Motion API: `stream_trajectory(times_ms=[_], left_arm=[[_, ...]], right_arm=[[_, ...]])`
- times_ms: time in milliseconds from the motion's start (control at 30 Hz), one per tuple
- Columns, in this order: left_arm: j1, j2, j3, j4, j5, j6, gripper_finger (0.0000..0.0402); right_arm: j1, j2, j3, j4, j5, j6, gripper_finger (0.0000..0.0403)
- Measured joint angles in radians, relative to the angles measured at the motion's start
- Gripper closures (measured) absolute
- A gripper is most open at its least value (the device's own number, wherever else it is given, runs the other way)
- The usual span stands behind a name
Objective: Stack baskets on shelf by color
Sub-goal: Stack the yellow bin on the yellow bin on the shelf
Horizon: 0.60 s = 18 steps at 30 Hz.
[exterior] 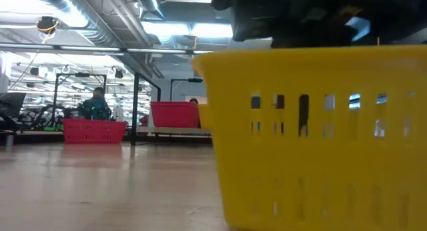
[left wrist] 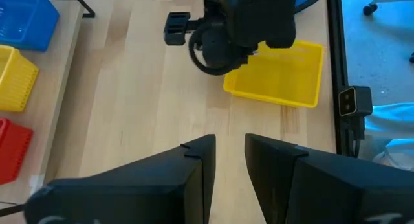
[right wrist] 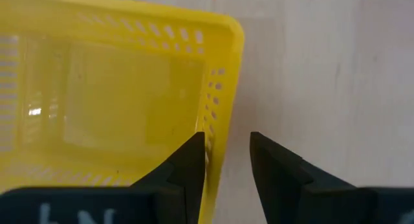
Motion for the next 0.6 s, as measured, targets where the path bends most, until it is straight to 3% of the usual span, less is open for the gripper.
stream_trajectory(times_ms=[367, 600], left_arm=[[0.000, 0.000, 0.000, 0.000, 0.000, 0.001, 0.0327], [0.000, 0.000, 0.000, 0.000, 0.000, 0.000, 0.0327]], right_arm=[[-0.046, 0.023, 0.001, 0.002, -0.002, -0.001, 0.0288], [-0.068, 0.024, 0.000, 0.001, -0.003, -0.007, 0.0358]])
